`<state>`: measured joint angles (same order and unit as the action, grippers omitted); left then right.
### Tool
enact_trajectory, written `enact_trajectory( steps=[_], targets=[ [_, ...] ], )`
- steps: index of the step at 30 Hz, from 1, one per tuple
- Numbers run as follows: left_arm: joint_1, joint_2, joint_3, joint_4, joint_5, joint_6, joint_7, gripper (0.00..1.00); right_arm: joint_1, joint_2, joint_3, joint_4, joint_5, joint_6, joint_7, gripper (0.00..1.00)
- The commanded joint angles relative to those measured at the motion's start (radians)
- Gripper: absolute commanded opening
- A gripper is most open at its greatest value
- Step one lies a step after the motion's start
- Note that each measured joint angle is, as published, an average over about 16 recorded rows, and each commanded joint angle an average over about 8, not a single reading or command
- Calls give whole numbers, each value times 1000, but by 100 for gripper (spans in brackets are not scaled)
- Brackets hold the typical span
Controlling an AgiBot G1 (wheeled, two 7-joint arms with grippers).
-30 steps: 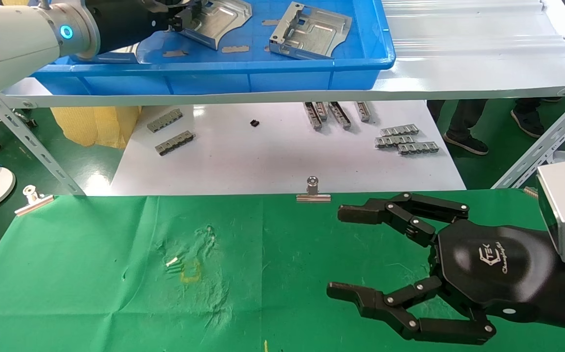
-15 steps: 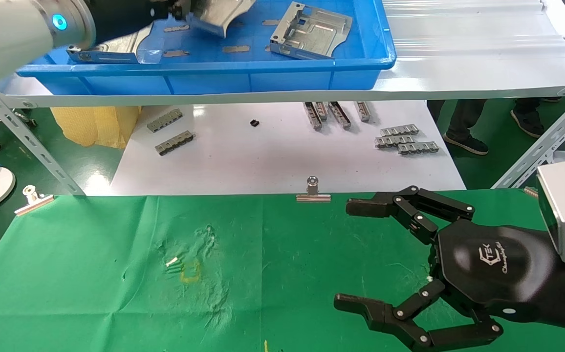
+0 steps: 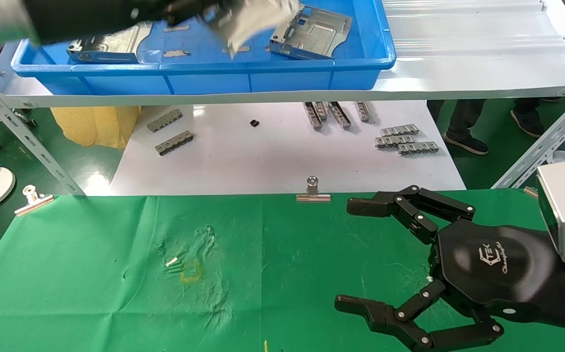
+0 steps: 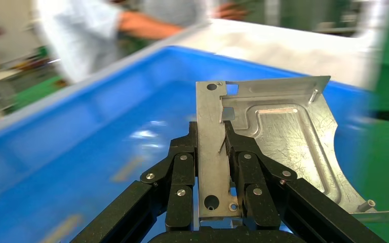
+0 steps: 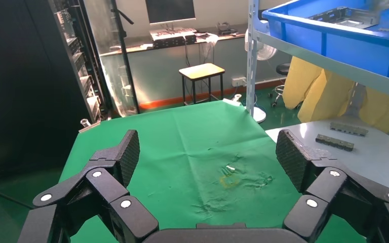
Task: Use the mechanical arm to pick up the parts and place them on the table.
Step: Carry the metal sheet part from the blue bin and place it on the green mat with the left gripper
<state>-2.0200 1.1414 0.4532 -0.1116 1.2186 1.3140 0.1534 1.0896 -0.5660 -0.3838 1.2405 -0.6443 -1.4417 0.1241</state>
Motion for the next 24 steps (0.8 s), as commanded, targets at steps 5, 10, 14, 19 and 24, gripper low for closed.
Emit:
enact_trajectory(
  steps=[5,10,14,19,24],
  targets=[
    [28,-68,8,-40,-10,238,52,0,0,0,0,0,0,0,0,100],
    [104,-129,55,-175,-34,294,64,0,0,0,0,0,0,0,0,100],
    [201,-206,116,-335,-101,293,47,0,0,0,0,0,0,0,0,100],
    [289,-278,202,-421,-136,276,59,0,0,0,0,0,0,0,0,100],
    [321,-270,270,-345,-73,232,161,0,0,0,0,0,0,0,0,100]
  ],
)
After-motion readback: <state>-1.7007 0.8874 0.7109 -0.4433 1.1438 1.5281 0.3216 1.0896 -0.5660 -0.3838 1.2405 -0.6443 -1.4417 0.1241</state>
